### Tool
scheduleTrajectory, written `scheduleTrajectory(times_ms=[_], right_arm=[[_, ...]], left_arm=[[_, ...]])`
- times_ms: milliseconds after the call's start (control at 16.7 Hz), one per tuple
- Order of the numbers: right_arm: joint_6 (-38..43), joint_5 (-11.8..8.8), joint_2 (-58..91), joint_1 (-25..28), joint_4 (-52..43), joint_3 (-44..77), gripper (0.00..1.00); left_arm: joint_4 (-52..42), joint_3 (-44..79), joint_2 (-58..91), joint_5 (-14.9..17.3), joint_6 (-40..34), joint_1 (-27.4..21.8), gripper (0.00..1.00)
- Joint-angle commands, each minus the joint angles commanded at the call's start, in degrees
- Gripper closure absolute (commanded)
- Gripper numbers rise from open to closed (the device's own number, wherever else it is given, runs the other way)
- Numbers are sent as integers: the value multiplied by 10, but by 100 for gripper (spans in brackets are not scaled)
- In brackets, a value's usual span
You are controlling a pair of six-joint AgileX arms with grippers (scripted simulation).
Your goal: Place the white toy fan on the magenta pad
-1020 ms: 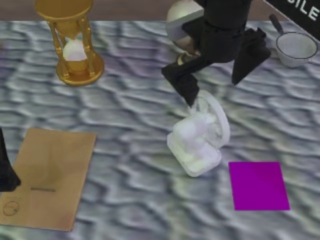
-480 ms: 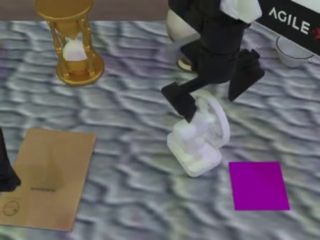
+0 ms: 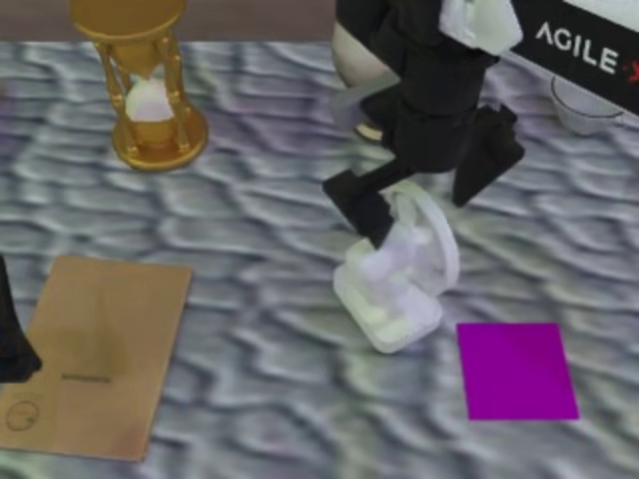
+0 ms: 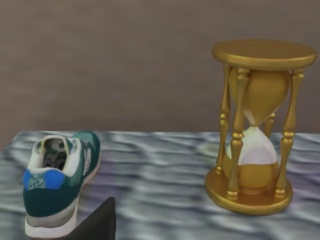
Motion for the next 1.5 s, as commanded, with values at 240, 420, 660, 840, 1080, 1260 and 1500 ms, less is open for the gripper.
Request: scheduleTrajectory(times_ms=[240, 420, 660, 840, 1080, 1260, 1500], right_arm=[[0, 0, 0, 0, 0, 0, 45], [0, 0, 0, 0, 0, 0, 68], [0, 0, 0, 0, 0, 0, 98], [0, 0, 0, 0, 0, 0, 100], [0, 0, 0, 0, 0, 0, 100], [0, 0, -3, -1, -2, 3, 100], [2, -1, 12, 1, -59, 71, 100]], left_arm=[[0, 0, 0, 0, 0, 0, 0], [0, 0, 0, 0, 0, 0, 0], [0, 0, 0, 0, 0, 0, 0], [0, 0, 0, 0, 0, 0, 0], [0, 0, 0, 0, 0, 0, 0], [0, 0, 0, 0, 0, 0, 0], [0, 0, 0, 0, 0, 0, 0]])
